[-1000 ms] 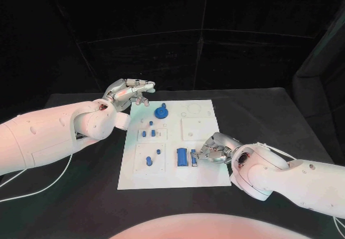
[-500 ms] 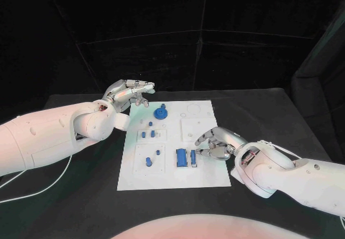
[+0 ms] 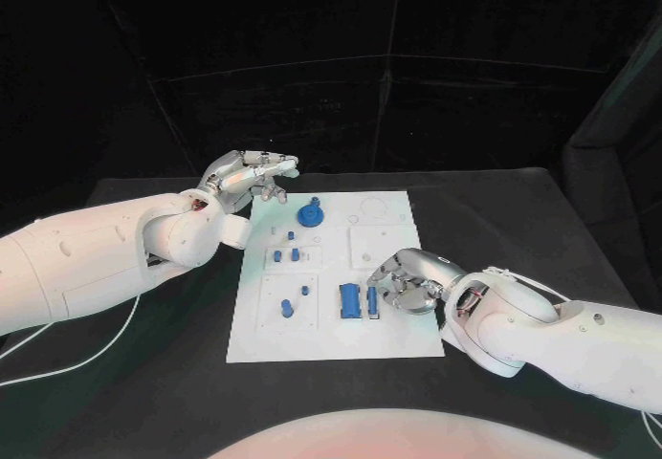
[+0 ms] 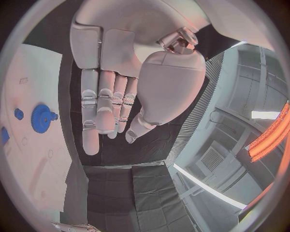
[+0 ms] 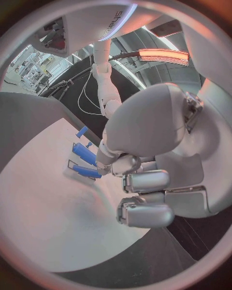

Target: Assemble the parts on the task board

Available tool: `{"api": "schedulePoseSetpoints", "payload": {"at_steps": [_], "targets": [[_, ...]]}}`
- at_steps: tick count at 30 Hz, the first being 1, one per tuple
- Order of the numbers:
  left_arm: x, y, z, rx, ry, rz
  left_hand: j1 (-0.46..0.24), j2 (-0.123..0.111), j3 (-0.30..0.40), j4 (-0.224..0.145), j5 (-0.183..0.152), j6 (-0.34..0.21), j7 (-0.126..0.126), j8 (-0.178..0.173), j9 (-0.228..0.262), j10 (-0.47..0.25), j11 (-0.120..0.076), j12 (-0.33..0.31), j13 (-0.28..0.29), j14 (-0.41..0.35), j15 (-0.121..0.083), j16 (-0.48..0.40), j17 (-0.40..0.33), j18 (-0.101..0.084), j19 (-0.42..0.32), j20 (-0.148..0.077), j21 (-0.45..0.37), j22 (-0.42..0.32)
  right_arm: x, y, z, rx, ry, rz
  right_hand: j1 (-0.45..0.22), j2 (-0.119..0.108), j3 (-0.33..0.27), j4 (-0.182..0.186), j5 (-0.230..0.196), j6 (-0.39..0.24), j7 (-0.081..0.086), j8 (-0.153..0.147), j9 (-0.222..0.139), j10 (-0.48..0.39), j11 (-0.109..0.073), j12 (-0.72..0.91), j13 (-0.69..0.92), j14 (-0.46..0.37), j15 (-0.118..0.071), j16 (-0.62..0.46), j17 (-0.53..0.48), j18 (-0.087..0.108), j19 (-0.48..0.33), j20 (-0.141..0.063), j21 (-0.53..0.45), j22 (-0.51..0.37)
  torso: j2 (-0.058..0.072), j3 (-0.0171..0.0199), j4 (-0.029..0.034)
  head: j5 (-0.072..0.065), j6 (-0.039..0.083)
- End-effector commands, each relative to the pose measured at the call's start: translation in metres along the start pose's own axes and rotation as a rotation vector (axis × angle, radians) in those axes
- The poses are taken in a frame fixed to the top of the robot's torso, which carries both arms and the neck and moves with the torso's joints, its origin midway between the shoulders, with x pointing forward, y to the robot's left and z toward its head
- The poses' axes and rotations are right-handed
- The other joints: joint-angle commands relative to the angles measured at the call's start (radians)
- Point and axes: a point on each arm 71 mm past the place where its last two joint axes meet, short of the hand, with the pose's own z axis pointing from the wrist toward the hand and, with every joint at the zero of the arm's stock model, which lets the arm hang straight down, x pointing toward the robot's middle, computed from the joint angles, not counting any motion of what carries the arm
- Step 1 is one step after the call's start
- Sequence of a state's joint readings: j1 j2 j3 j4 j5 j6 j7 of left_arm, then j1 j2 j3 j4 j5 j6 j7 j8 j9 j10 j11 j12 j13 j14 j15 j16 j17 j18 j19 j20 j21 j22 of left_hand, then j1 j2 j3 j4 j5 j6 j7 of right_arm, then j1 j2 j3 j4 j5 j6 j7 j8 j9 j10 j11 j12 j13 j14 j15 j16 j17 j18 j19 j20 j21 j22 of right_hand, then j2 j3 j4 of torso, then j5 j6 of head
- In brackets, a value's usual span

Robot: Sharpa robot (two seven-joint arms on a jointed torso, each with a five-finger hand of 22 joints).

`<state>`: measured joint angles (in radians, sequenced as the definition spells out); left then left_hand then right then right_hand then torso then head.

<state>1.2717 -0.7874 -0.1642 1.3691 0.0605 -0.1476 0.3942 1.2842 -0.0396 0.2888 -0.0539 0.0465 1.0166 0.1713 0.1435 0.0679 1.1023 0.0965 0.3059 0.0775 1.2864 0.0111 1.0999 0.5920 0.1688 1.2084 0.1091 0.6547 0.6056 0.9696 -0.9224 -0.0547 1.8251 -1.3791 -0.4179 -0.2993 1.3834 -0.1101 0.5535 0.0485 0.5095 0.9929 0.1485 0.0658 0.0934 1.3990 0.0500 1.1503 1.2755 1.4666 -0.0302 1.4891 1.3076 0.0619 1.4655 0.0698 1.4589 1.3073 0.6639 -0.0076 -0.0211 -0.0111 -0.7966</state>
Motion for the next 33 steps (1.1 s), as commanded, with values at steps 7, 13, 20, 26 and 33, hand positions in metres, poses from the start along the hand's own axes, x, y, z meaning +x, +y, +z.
{"api": "schedulePoseSetpoints", "payload": {"at_steps": [7,13,20,26,33], "targets": [[0.0012,-0.0011,0.0007,0.006,0.011,-0.006,0.011,0.002,-0.001,-0.007,0.002,-0.006,0.002,-0.002,-0.001,-0.01,0.0,0.006,0.0,-0.009,0.0,-0.004,-0.001,0.013,0.008,0.002,-0.004,-0.001,0.0055,0.0017,0.0016,0.001,0.068,-0.029,-0.07,-0.007,0.113,-0.039,-0.01,0.023,0.002,-0.002,-0.018,0.002,0.003,0.01,0.001,0.076,0.006,0.004,0.135,-0.015,0.005,0.011,0.004,0.058,0.0,0.0007,-0.0002,0.001,-0.001],[0.0007,-0.0011,0.0006,0.005,0.009,-0.006,0.011,0.002,-0.001,-0.007,0.002,-0.006,0.002,-0.002,-0.001,-0.01,0.0,0.006,0.0,-0.009,0.0,-0.004,-0.001,0.013,0.008,0.002,-0.004,-0.001,0.0058,0.0022,0.0021,0.001,0.067,-0.028,-0.077,-0.008,0.119,-0.043,-0.011,0.024,0.002,-0.001,-0.019,0.002,0.003,0.01,0.001,0.076,0.006,0.005,0.135,-0.015,0.005,0.011,0.004,0.057,0.0,0.0003,-0.0016,0.002,-0.002],[0.0007,-0.0011,0.0007,0.005,0.01,-0.006,0.011,0.002,-0.001,-0.007,0.002,-0.006,0.002,-0.002,-0.001,-0.01,0.0,0.006,0.0,-0.009,0.0,-0.004,-0.001,0.013,0.008,0.002,-0.004,-0.001,0.0045,0.0019,0.0039,0.002,0.042,-0.02,-0.153,-0.03,0.091,-0.035,-0.097,-0.021,0.006,-0.007,-0.032,0.0,0.01,0.004,-0.007,0.075,0.012,0.002,0.132,-0.015,0.002,0.017,0.001,0.053,-0.001,-0.0002,-0.0011,0.001,-0.001],[0.0008,-0.001,0.0007,0.005,0.01,-0.006,0.011,0.002,-0.001,-0.007,0.002,-0.006,0.002,-0.002,-0.001,-0.01,0.0,0.006,0.0,-0.009,0.0,-0.004,-0.001,0.013,0.008,0.002,-0.004,-0.001,0.0011,0.0002,0.0052,0.003,-0.005,-0.008,-0.173,-0.052,-0.014,-0.037,-0.243,-0.162,-0.003,-0.008,-0.033,-0.009,0.003,-0.01,-0.02,0.075,0.008,0.002,0.132,-0.013,0.0,0.015,-0.003,0.049,0.0,0.0001,-0.0007,0.001,-0.002],[0.0008,-0.001,0.0007,0.005,0.009,-0.006,0.011,0.004,-0.002,-0.006,0.002,-0.007,0.003,-0.002,-0.001,-0.011,0.001,0.008,0.0,-0.01,0.001,-0.003,-0.002,0.013,0.008,0.003,-0.006,-0.002,0.0005,-0.0018,0.0077,0.002,-0.015,-0.012,-0.138,-0.043,-0.083,-0.052,-0.373,-0.14,-0.001,-0.002,-0.029,-0.018,0.005,-0.025,-0.034,0.075,0.009,0.002,0.133,-0.013,0.0,0.014,-0.005,0.048,0.0,0.0001,-0.0006,0.002,-0.001]]}}
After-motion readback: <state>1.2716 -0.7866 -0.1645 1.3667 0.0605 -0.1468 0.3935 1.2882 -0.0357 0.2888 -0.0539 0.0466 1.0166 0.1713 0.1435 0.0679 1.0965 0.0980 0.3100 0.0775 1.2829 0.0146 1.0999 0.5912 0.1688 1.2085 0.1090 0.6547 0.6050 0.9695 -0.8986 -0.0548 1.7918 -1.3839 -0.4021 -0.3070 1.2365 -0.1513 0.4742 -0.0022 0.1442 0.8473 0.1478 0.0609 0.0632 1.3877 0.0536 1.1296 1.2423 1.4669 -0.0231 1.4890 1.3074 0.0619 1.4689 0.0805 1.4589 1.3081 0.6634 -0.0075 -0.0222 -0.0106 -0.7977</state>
